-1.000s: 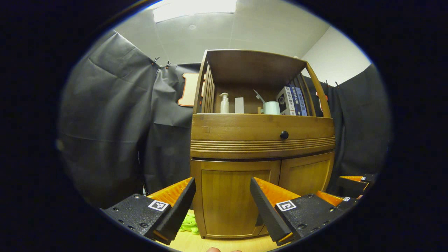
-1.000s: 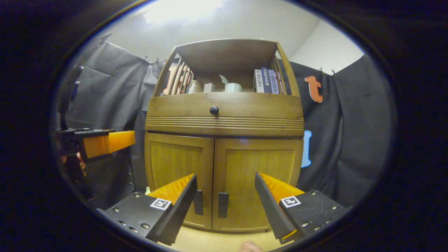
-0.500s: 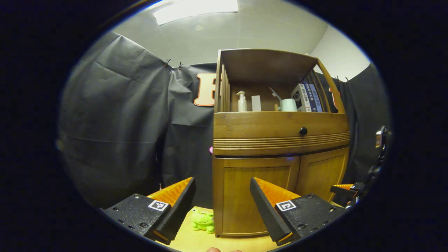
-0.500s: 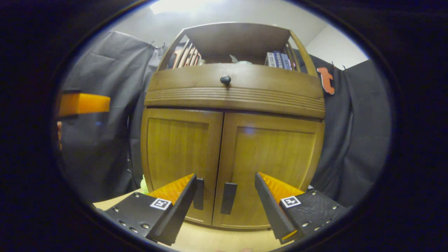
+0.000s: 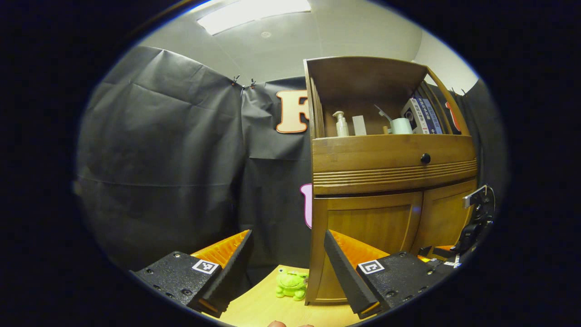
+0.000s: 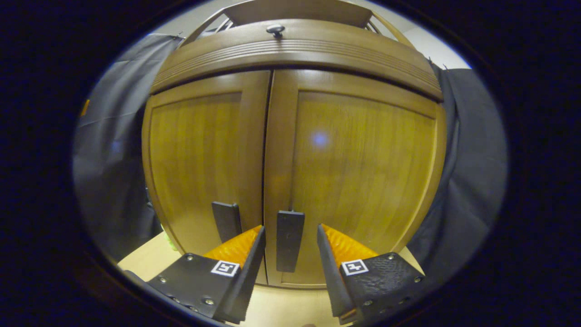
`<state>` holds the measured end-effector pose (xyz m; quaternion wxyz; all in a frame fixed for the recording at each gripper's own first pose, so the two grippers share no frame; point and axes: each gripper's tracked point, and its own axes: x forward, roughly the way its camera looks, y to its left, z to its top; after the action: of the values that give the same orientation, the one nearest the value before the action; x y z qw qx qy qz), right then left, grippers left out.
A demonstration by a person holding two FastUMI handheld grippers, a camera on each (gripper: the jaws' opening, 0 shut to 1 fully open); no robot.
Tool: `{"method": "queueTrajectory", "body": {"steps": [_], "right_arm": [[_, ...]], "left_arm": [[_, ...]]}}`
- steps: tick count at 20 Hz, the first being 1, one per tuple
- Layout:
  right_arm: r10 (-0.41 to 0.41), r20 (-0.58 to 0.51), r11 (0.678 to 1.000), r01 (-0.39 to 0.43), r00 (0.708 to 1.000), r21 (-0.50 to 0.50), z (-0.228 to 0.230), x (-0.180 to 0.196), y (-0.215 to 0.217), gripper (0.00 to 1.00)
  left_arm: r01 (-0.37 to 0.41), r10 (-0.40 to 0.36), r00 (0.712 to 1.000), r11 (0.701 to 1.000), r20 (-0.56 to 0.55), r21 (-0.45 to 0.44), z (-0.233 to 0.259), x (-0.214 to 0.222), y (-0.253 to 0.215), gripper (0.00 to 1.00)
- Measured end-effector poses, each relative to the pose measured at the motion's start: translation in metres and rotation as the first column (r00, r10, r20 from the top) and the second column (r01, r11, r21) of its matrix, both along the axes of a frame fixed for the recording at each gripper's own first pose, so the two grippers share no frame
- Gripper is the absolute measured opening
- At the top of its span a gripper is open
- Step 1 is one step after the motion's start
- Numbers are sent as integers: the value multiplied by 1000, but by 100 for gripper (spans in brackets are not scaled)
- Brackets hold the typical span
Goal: Open the right door of the double-door shoe cabinet with the right hand, and open the left door with the left hand.
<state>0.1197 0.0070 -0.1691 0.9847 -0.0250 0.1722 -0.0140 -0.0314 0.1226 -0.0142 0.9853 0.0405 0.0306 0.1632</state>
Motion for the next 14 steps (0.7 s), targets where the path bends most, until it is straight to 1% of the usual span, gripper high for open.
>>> {"method": "queueTrajectory", "body": {"steps": [1, 2, 3, 4, 5, 6, 7, 8, 9, 12, 13, 14], "right_arm": [[-1, -6, 1000, 1, 1000, 9, -3, 3, 1, 67], [-4, -8, 1000, 4, 1000, 21, -3, 4, 1, 67], [-10, -18, 1000, 10, 1000, 24, -6, 11, 4, 41], [-12, -33, 1000, 12, 999, 21, -11, 10, 5, 39], [-28, -41, 999, 29, 999, 21, -10, 7, 3, 41], [-52, -20, 998, 53, 998, 46, -1, 5, 0, 34], [-71, -20, 996, 72, 997, 58, -4, 5, -1, 27], [-79, -11, 995, 80, 997, 59, -7, 8, 0, 31], [-79, -14, 995, 80, 997, 54, -7, 7, -1, 31], [-68, -3, 995, 68, 998, 70, -4, -2, 1, 31], [-93, 6, 995, 93, 996, 47, -5, -5, -7, 31], [-132, 36, 991, 131, 991, 13, 11, -24, -23, 22]], "left_arm": [[-10, 10, 1000, 1000, -4, 1, -1, 0, 3, 92], [-17, 17, 1000, 1000, -9, 2, -2, 0, 6, 92], [-22, 22, 1000, 1000, -11, 1, -3, 0, 9, 95], [-27, 27, 1000, 1000, -13, 0, -3, -1, 10, 92], [-30, 30, 999, 1000, -15, 0, -3, -1, 11, 92], [-30, 30, 999, 1000, -15, 0, -4, -2, 12, 92], [-30, 30, 999, 1000, -17, 0, -5, -2, 12, 96], [-30, 30, 999, 1000, -19, 0, -5, -2, 12, 96], [-28, 28, 999, 1000, -20, 0, -5, -2, 11, 92], [-14, 14, 1000, 1000, -20, -6, -6, -2, 5, 92], [-9, 8, 1000, 1000, -19, -10, -7, -1, 3, 92], [-1, 1, 1000, 1000, -18, -15, -8, 0, 0, 92]]}}
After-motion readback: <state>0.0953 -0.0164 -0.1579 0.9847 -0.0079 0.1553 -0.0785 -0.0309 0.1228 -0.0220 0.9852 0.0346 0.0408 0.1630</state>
